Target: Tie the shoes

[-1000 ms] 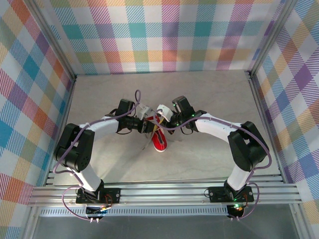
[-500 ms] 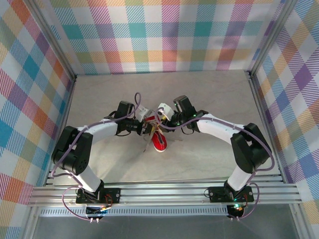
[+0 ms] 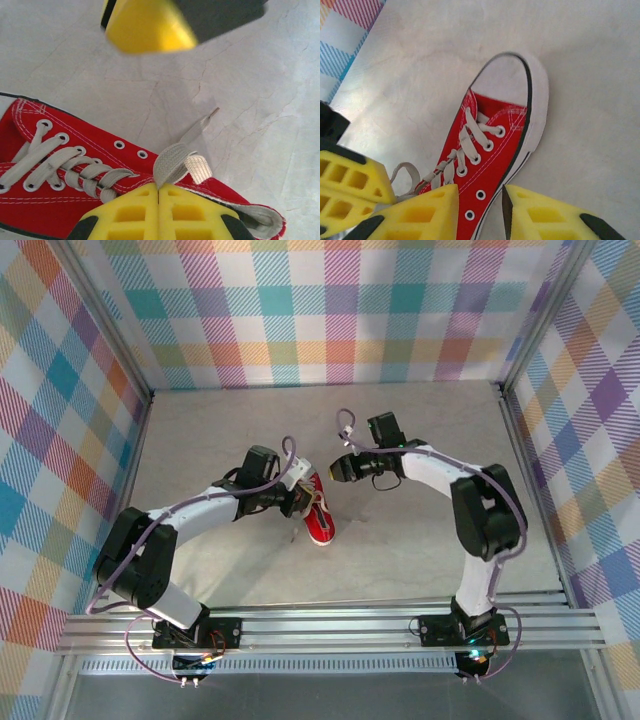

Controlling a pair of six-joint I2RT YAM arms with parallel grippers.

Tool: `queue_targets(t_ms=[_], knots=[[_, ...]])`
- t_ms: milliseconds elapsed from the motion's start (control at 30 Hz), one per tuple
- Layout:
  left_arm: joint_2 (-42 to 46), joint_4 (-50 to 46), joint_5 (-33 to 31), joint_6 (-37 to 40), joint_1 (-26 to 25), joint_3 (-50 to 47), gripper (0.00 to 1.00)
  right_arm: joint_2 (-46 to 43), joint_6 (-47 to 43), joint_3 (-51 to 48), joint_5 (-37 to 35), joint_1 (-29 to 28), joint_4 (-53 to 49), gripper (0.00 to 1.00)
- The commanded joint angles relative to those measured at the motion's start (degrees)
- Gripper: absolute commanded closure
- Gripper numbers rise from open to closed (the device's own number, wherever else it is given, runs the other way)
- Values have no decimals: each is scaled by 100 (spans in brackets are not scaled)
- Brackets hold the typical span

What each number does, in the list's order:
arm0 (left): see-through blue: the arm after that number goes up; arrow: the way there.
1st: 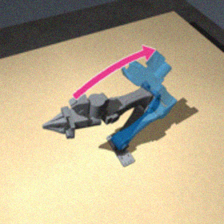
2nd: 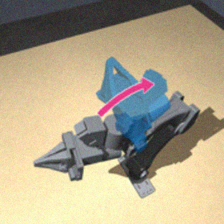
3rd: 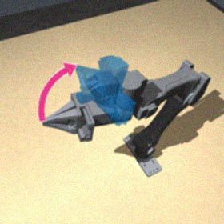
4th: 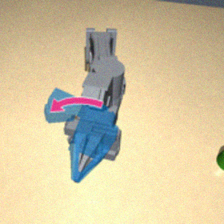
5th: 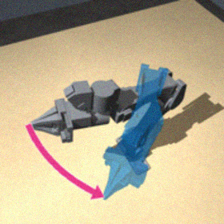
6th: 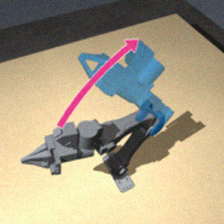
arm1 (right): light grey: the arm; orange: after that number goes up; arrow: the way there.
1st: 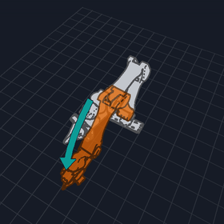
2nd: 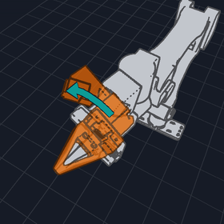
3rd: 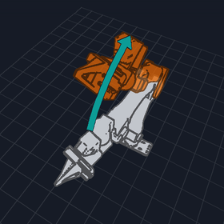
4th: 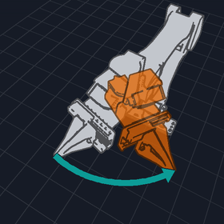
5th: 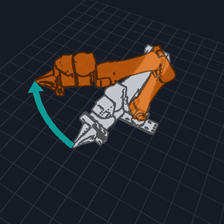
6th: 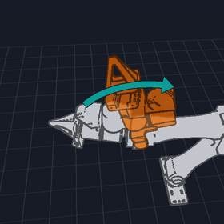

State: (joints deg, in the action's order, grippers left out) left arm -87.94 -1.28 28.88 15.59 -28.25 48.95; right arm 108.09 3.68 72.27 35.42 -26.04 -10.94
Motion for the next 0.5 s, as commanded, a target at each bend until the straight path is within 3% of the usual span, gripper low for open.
queue_targets(t_ms=[0,267,467], knots=[[197,127,-439,324,-157,-103,100,247,522,389,966,3,-358,72],[225,277,-835,469,-286,-168,100,606,486,585,2090,3,-714,72],[225,336,-955,567,-295,-216,100,750,296,664,2411,7,-1143,72]])
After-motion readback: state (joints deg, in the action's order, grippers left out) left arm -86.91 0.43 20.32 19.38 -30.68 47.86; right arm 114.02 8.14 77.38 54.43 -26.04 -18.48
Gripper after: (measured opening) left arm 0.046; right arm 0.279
